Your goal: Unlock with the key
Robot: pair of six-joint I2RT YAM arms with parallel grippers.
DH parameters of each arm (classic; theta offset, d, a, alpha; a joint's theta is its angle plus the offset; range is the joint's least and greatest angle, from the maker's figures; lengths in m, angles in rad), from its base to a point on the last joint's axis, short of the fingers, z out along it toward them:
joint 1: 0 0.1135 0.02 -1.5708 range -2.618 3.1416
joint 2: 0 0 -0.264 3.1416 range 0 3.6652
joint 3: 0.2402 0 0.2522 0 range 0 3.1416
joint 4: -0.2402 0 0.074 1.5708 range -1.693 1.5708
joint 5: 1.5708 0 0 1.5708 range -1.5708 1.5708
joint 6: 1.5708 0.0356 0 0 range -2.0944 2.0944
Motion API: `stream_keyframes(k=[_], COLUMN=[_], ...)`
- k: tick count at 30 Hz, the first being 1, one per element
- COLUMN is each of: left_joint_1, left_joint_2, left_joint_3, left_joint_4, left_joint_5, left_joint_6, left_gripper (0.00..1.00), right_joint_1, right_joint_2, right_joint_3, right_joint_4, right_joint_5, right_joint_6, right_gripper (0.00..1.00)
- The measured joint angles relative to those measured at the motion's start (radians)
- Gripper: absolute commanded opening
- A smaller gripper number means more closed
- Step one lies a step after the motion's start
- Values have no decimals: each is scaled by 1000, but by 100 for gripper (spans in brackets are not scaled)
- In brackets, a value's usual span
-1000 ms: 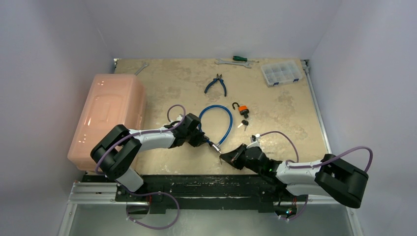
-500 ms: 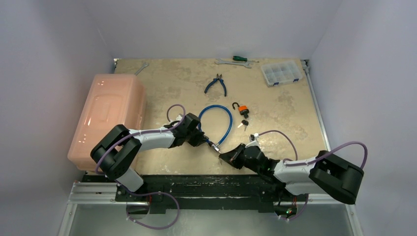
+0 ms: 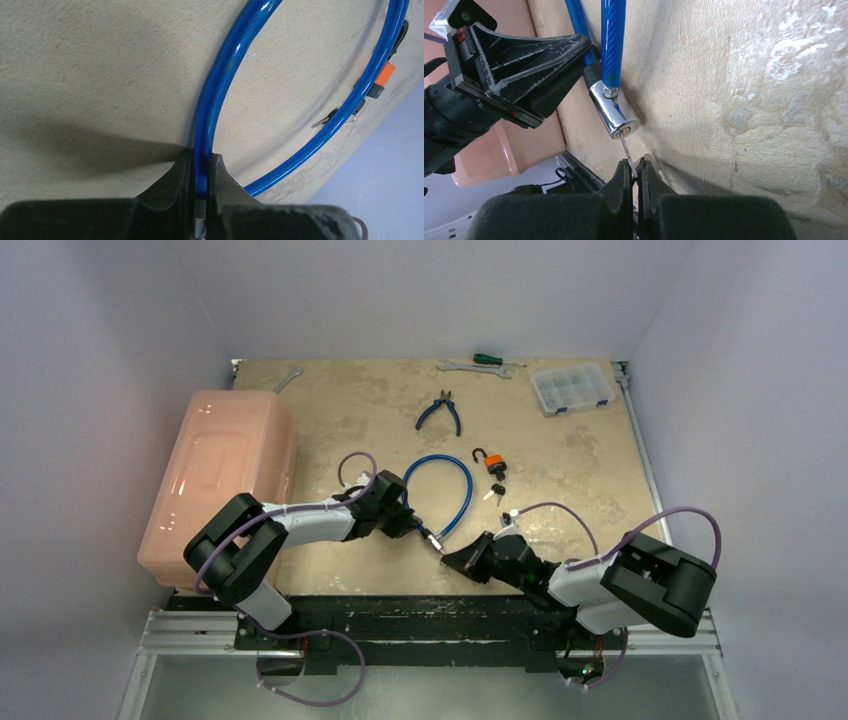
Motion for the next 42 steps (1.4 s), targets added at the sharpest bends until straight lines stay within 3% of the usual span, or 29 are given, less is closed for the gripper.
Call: stream_keyframes(k=[11,25,34,42], left_joint_1=[5,5,0,-8], left_joint_2=[0,0,0,-17], left_joint_3=[-5,-8,-9,-26], left_joint_4=[16,34,35,35], left_joint_5=[10,10,5,-30], left_joint_6=[0,0,10,36], left_gripper=[0,0,0,0], right_joint_1=[-13,-25,-32,-60], right_joint_2=[58,102,104,116], right_joint_3=[-5,-6,1,78], right_joint_4=[135,190,183,80], right_joint_5=[-7,-16,-34,-108], right_joint_6=[-4,-32,-71,-189], right_gripper=[0,0,0,0])
